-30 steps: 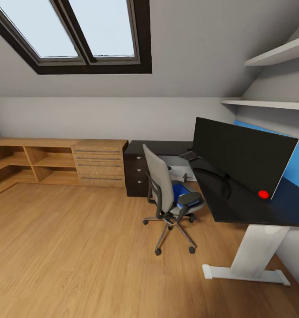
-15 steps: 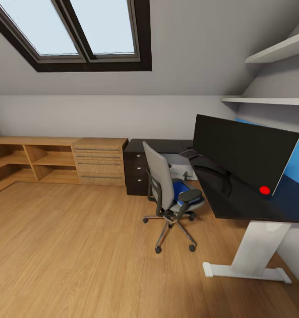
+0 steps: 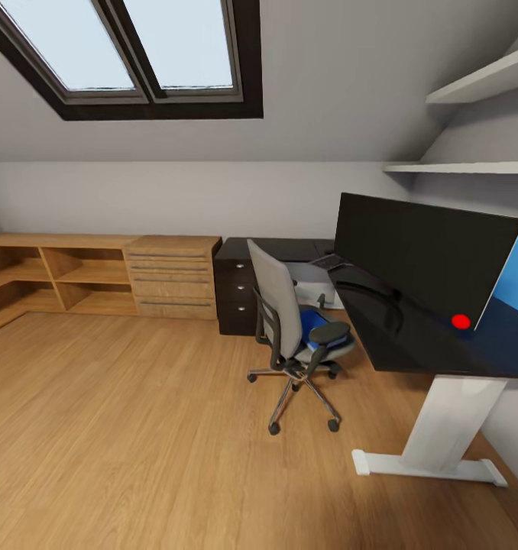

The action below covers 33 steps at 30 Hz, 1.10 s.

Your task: In the bedroom, organize the workspace by keeping the computer under the desk, ensuring the monitor is on the desk, placing the keyboard on the desk next to the monitor, placing the mouse on the desk next to the keyboard, moving the folder from the swivel chair onto the desk next to the mouse, stacking the notebook on top of the folder with the pen on top of the notebook, and positioning the swivel chair next to the desk.

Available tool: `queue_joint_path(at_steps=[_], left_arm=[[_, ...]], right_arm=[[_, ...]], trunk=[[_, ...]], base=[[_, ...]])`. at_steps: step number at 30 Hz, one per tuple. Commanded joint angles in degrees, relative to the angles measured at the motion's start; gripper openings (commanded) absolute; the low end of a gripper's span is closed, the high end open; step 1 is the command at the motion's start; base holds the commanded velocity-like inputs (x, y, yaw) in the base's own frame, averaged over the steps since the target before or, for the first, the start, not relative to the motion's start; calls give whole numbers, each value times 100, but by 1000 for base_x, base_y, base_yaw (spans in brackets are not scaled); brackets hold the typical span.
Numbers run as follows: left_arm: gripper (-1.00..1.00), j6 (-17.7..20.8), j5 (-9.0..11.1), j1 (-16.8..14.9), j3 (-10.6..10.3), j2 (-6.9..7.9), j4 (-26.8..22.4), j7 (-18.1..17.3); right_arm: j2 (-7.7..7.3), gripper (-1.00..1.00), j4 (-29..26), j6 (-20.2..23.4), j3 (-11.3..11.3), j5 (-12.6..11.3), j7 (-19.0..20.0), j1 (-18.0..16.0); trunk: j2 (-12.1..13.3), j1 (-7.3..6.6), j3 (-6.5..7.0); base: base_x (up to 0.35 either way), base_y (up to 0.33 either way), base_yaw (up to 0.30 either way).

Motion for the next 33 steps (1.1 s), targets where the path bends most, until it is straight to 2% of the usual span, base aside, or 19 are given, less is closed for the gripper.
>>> queue_joint_path(at_steps=[1,22,26,27,31,33], left_arm=[[100,-11,10,1,4,-2,-20,7],[100,13,13,1,11,-2,-49,17],[100,18,10,1,11,-6,-49,16],[100,17,-2,1,1,-91,-49,7],[100,-10,-5,1,2,-192,-49,15],[100,-16,-5,1,9,-196,-49,20]], right_arm=[[2,100,2,-15,-10,31,-1,-3],[-25,100,-112,-30,-18,43,-8,-4],[-79,100,-121,-30,-19,43,-24,-3],[-107,100,-138,-32,-19,36,-92,-4],[-90,100,-121,-26,-11,50,-114,-4],[-89,100,-121,-25,-11,51,-114,-4]], trunk=[[-44,22,-23],[-886,483,-400],[-1046,571,-472],[-1087,593,-490],[-1247,681,-562],[-1327,725,-598]], base=[[0,0,0],[0,0,0],[0,0,0],[0,0,0],[0,0,0],[0,0,0]])
